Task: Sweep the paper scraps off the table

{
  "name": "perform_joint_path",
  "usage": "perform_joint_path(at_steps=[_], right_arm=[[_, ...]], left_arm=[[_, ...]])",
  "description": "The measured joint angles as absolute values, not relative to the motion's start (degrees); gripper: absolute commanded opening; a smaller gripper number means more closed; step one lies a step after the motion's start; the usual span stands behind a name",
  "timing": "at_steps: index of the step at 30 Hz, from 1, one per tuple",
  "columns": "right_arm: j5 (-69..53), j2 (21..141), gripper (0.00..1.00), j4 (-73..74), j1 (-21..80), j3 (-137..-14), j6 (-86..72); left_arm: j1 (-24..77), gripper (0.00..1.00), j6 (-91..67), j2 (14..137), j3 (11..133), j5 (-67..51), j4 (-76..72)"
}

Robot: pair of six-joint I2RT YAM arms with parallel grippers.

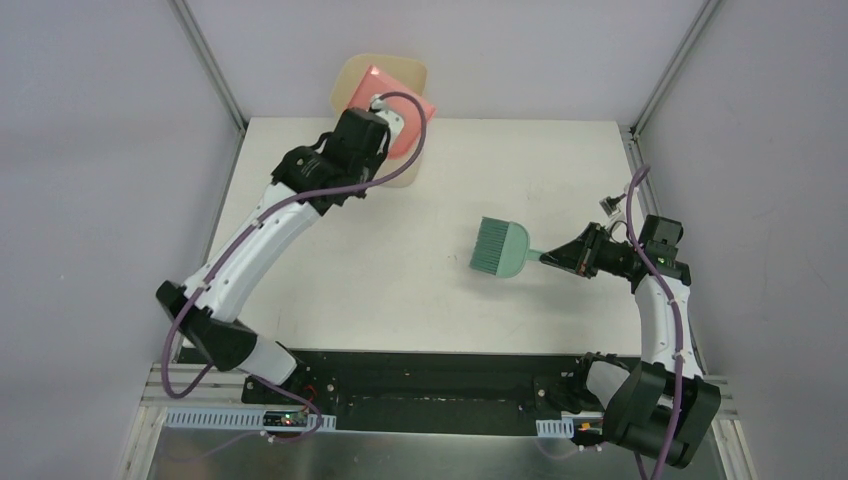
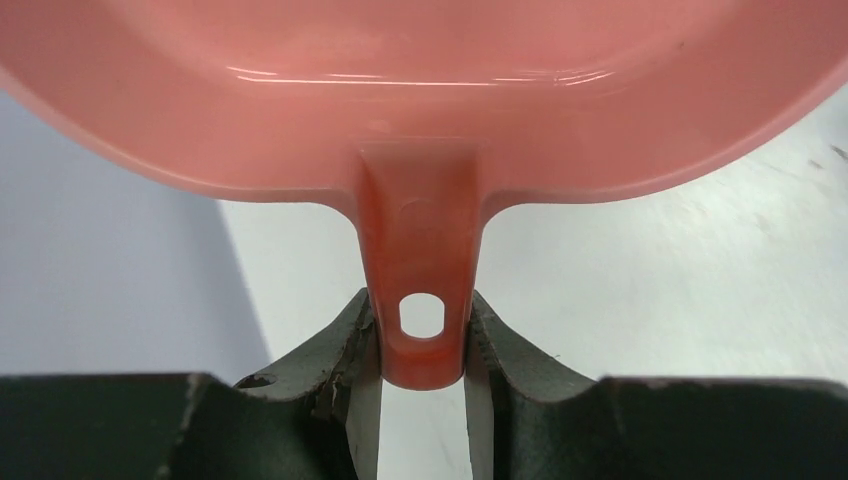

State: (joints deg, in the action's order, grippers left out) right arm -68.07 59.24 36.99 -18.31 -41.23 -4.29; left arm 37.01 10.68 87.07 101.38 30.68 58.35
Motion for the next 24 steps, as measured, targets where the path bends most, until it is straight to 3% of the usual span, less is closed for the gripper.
perform_joint_path(at_steps=[11,17,24], right_arm=[[-68.2,62.3,0.00,44.8,-18.6,-47.6,-2.0],[-68.9,74.1,0.00,56.4,-18.6,-55.3,4.6],[-68.5,85.8,0.00,65.6,-18.6,-57.9,9.3]], left_arm=[[37.1,0.00,-2.6,73.2,79.8,6.8,63.0],[37.6,0.00,-5.3,76.1,73.3,-2.2,65.0],[40.2,0.00,-7.2,85.8,72.4,-3.6,65.2]])
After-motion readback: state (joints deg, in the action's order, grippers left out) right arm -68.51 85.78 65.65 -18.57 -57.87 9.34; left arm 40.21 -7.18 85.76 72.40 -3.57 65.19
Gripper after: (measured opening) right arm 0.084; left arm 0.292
